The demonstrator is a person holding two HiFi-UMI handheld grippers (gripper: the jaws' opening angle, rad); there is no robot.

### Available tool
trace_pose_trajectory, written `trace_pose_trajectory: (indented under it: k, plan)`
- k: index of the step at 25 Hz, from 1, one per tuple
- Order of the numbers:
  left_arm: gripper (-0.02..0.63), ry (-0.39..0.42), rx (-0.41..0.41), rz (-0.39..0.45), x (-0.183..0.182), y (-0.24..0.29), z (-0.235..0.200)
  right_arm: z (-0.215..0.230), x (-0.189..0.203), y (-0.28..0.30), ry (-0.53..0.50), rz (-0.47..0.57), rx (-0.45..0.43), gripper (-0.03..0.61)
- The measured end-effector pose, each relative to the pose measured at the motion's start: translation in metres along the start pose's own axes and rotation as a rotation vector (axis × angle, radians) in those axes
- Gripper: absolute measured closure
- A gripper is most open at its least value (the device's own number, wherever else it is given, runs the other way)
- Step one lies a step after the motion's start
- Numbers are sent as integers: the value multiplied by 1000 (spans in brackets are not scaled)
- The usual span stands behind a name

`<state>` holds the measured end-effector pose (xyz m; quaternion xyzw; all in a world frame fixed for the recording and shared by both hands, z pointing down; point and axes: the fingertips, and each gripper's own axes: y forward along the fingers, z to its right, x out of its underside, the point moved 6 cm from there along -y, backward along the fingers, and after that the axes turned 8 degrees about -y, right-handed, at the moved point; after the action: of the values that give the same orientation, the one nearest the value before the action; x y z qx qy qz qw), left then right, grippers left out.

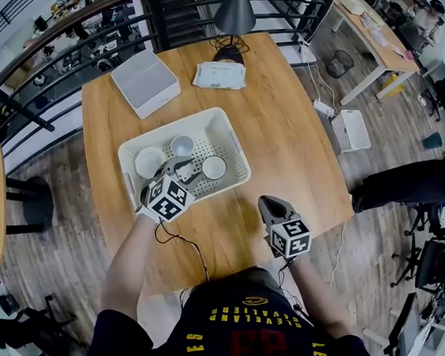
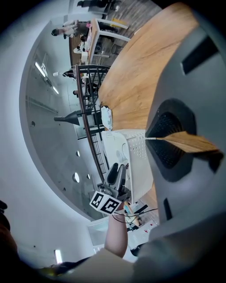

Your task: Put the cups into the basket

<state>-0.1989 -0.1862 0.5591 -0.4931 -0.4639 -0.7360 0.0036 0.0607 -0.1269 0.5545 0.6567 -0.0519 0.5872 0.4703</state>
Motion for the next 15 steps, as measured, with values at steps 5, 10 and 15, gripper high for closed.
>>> trace_pose_trajectory:
  k: [5, 10, 15]
  plan:
    - [449, -110, -216, 272, -36, -53, -4, -1, -8, -7, -5, 32, -4, 557]
    - [492, -228, -295, 383, -40, -102, 23, -12, -12, -15, 22, 63, -40, 557]
    - [593, -406, -389, 468, -20, -144, 61, -27, -17, -30, -13, 112, -102, 557]
